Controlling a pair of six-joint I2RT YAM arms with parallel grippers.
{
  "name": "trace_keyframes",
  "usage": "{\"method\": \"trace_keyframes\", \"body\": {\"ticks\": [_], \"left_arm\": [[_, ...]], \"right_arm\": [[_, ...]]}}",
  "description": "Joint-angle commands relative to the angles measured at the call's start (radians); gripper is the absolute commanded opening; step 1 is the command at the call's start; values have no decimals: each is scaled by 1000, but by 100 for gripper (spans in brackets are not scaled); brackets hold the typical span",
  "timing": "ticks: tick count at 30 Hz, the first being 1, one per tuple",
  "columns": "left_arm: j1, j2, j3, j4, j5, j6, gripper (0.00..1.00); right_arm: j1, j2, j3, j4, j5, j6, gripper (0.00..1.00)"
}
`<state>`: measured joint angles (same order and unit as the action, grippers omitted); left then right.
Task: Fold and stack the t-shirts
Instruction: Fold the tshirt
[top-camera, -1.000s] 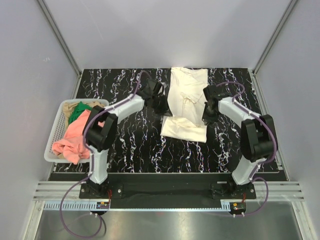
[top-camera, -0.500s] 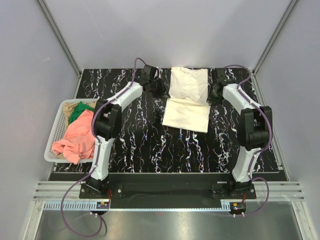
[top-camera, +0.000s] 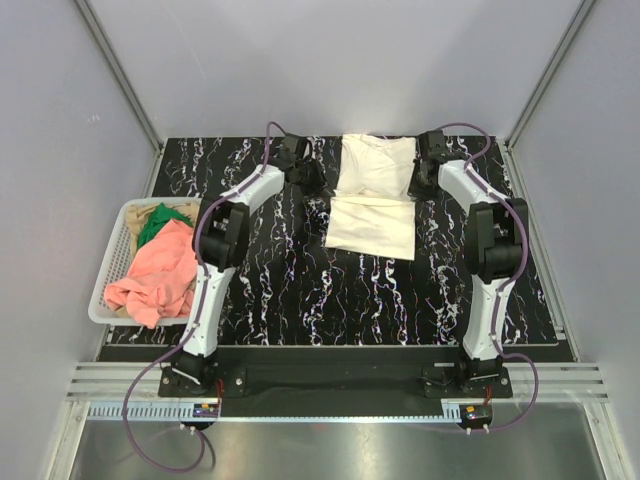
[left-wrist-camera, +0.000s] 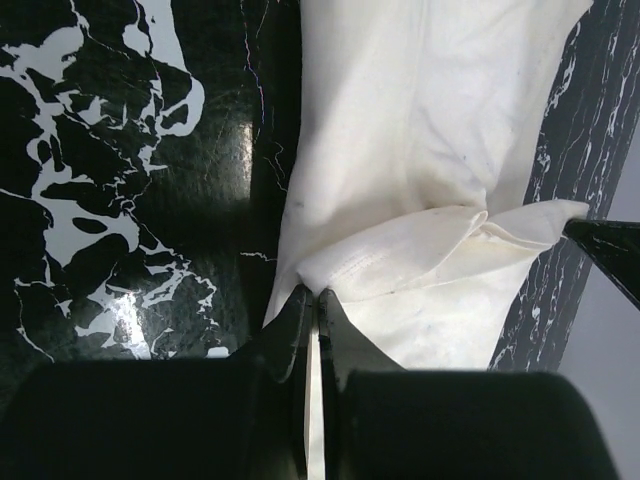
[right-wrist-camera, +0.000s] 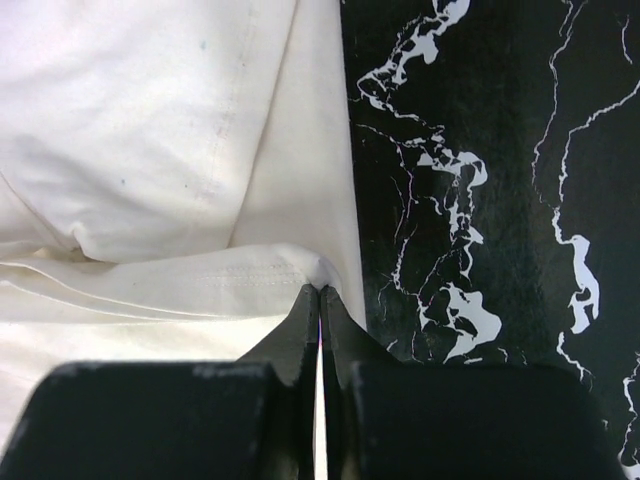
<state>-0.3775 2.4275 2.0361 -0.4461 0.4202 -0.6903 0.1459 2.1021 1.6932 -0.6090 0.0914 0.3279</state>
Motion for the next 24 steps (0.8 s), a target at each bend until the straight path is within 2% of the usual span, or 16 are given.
{"method": "trace_keyframes", "body": {"ticks": [1, 3, 4, 6, 8, 9, 11, 12, 14, 16, 19, 21, 24], "left_arm": [[12, 16, 64, 70, 43, -9, 0], [14, 31, 84, 79, 57, -9, 9], [14, 36, 88, 84, 66, -9, 13], [14, 30, 88, 101, 75, 0, 15], [17, 4, 88, 104, 71, 24, 19], [19, -8, 87, 104, 68, 32, 28], [26, -33, 84, 100, 66, 55, 36], [29, -69, 79, 95, 62, 63, 37], [32, -114, 35, 90, 45, 103, 40], [28, -171, -6, 92, 23, 130, 42], [22, -174, -59, 93, 49, 164, 41], [22, -163, -80, 93, 80, 153, 38], [14, -153, -103, 93, 104, 156, 36]], "right_arm": [[-2, 2, 74, 52, 2, -23, 0], [-2, 18, 103, 51, 2, -30, 0], [-3, 30, 109, 51, 1, -33, 4], [-3, 42, 126, 52, 18, -41, 6], [-6, 55, 144, 49, 16, -53, 17], [-11, 61, 186, 22, 16, -53, 21], [-19, 84, 261, -55, 65, -20, 33], [-22, 87, 313, -134, 74, -9, 35], [-20, 53, 313, -184, 81, 43, 37], [-20, -14, 225, -164, 10, 68, 36], [-20, -74, 100, -89, -62, 100, 31], [-20, -79, 63, -52, -88, 77, 31], [-35, -62, 59, -49, -231, -32, 38]]}}
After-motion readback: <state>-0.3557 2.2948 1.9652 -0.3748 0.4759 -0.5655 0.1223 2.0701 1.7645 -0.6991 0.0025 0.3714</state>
